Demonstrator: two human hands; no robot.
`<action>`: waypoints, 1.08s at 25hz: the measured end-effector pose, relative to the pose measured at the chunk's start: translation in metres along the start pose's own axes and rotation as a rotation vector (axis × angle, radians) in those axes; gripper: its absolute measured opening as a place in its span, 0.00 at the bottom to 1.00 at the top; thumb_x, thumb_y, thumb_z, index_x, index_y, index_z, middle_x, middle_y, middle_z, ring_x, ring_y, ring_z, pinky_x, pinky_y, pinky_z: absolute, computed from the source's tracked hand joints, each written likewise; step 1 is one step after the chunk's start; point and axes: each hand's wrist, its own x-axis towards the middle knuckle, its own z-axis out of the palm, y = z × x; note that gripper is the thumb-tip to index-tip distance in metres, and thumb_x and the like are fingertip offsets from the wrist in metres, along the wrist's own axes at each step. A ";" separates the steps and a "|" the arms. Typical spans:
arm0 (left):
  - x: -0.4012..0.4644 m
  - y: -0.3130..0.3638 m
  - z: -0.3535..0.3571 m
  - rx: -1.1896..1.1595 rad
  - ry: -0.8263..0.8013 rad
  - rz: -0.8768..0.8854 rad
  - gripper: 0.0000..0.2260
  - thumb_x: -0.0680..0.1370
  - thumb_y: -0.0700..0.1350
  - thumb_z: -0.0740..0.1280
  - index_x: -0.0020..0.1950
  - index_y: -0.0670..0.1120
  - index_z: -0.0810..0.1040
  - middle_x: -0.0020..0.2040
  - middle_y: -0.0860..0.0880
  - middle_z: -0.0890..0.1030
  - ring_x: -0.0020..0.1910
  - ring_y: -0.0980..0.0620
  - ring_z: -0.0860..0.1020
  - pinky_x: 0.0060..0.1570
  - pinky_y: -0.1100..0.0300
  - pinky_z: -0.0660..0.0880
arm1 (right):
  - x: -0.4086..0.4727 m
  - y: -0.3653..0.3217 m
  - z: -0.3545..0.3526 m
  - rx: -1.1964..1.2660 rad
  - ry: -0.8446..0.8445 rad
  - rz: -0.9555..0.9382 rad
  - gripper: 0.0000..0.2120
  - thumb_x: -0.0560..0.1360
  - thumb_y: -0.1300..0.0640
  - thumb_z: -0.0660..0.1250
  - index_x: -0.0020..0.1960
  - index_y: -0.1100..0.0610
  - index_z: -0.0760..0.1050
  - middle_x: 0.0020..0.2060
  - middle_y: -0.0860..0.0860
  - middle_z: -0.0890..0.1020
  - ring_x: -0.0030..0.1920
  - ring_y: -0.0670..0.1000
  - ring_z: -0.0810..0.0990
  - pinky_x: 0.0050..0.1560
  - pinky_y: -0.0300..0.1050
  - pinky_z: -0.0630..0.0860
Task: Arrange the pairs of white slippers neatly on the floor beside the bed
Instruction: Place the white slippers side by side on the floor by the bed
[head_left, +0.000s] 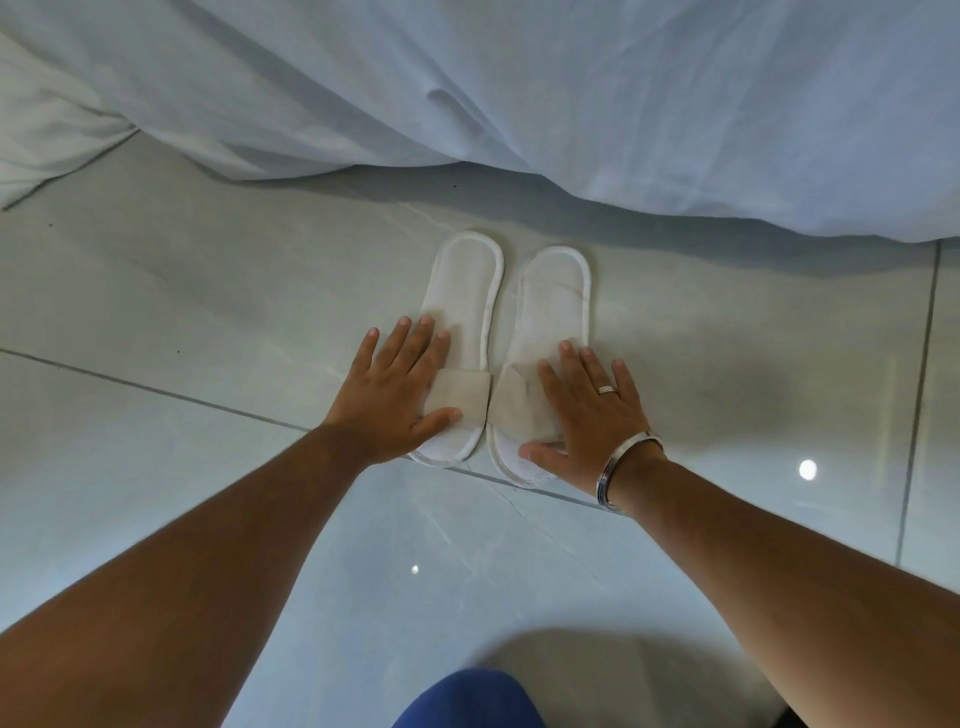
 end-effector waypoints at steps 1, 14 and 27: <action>-0.002 -0.002 0.001 0.011 -0.007 0.021 0.40 0.77 0.71 0.50 0.81 0.49 0.46 0.82 0.46 0.46 0.80 0.44 0.44 0.76 0.38 0.47 | 0.000 0.000 0.001 -0.007 -0.002 -0.016 0.46 0.70 0.30 0.58 0.77 0.52 0.42 0.78 0.57 0.42 0.76 0.58 0.42 0.74 0.59 0.40; 0.006 0.023 0.013 -0.024 0.022 0.023 0.40 0.77 0.70 0.51 0.81 0.47 0.45 0.82 0.44 0.45 0.80 0.44 0.42 0.76 0.38 0.41 | -0.001 0.009 0.003 -0.012 0.022 0.031 0.48 0.66 0.31 0.65 0.77 0.51 0.49 0.78 0.57 0.47 0.76 0.59 0.47 0.73 0.59 0.47; 0.006 0.042 0.011 -0.012 -0.032 0.017 0.41 0.78 0.70 0.51 0.81 0.47 0.43 0.82 0.44 0.43 0.80 0.45 0.41 0.75 0.34 0.43 | -0.009 0.020 0.002 -0.043 0.028 0.050 0.49 0.63 0.32 0.69 0.75 0.52 0.56 0.77 0.58 0.53 0.75 0.62 0.53 0.68 0.62 0.57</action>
